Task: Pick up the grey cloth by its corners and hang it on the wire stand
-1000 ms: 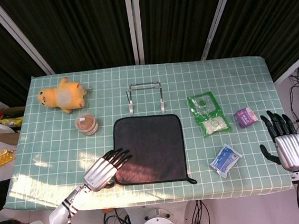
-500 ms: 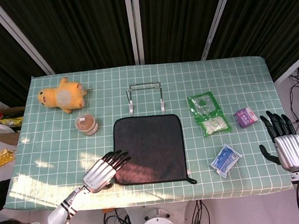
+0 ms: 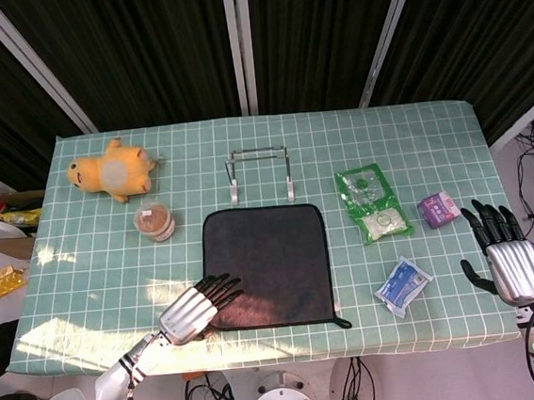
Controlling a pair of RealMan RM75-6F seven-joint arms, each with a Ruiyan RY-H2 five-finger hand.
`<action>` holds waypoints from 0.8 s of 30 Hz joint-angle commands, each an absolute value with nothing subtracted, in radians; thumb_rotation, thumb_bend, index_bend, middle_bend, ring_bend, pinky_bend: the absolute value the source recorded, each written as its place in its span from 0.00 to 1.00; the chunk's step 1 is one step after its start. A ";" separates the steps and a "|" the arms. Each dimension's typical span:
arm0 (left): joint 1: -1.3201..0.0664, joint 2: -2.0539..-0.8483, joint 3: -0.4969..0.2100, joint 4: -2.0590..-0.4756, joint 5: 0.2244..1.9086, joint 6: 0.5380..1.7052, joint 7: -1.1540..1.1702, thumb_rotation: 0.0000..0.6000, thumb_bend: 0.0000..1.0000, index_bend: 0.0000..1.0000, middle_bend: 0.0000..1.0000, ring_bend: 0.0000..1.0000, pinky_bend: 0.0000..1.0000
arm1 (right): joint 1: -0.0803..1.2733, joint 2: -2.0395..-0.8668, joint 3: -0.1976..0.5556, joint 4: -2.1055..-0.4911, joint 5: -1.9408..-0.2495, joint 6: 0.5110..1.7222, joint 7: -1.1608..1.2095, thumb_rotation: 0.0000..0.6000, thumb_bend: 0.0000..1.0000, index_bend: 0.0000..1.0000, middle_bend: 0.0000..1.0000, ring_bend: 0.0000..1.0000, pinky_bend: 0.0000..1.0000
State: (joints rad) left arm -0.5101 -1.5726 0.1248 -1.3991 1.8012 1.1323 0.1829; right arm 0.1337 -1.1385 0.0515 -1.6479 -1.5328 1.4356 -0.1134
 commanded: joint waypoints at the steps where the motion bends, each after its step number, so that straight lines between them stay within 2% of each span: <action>1: -0.521 -1.592 0.124 -1.378 1.815 1.141 0.161 1.00 0.18 0.22 0.09 0.08 0.19 | 0.132 -1.139 0.051 -1.646 -1.532 1.437 -0.112 1.00 0.33 0.00 0.00 0.00 0.00; 10: -0.535 -1.626 0.121 -1.339 1.810 1.142 0.140 1.00 0.29 0.31 0.10 0.09 0.19 | 0.131 -1.139 0.049 -1.642 -1.528 1.434 -0.111 1.00 0.33 0.00 0.00 0.00 0.00; 15: -0.534 -1.632 0.120 -1.330 1.813 1.167 0.124 1.00 0.38 0.42 0.12 0.09 0.19 | 0.131 -1.142 0.049 -1.638 -1.523 1.431 -0.110 1.00 0.33 0.00 0.00 0.00 0.00; 24: -0.534 -1.639 0.120 -1.331 1.813 1.197 0.093 1.00 0.41 0.61 0.15 0.09 0.20 | 0.134 -1.152 0.043 -1.623 -1.529 1.422 -0.099 1.00 0.33 0.00 0.00 0.00 0.00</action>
